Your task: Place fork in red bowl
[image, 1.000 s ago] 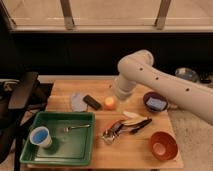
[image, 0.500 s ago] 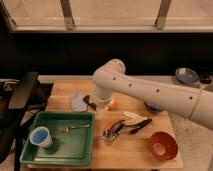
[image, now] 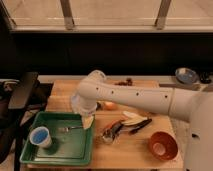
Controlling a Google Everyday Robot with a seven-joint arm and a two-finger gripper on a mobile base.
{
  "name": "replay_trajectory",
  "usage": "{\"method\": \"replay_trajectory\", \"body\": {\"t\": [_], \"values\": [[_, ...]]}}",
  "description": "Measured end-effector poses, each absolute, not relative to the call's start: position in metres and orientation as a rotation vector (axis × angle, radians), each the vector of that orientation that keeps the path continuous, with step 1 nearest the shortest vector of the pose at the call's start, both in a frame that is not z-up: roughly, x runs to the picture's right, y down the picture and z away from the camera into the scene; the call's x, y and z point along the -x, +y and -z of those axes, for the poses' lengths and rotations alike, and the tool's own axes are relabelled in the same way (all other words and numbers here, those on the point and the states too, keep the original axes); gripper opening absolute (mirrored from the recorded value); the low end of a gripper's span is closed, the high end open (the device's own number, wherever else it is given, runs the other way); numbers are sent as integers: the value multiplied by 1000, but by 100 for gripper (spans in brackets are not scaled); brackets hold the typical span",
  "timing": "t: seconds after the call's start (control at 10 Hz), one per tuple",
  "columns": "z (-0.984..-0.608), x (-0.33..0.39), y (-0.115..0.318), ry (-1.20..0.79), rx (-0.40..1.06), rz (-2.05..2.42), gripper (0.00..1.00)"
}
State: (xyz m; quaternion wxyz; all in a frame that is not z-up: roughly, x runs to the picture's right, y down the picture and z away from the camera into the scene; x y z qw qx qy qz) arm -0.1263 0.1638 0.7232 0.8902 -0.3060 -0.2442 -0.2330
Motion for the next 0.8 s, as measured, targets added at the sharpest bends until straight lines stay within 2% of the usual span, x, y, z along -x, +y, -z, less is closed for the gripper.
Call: {"method": "replay_trajectory", "body": {"t": [0.8], "values": [[-728, 147, 179, -493, 652, 551, 65]]}}
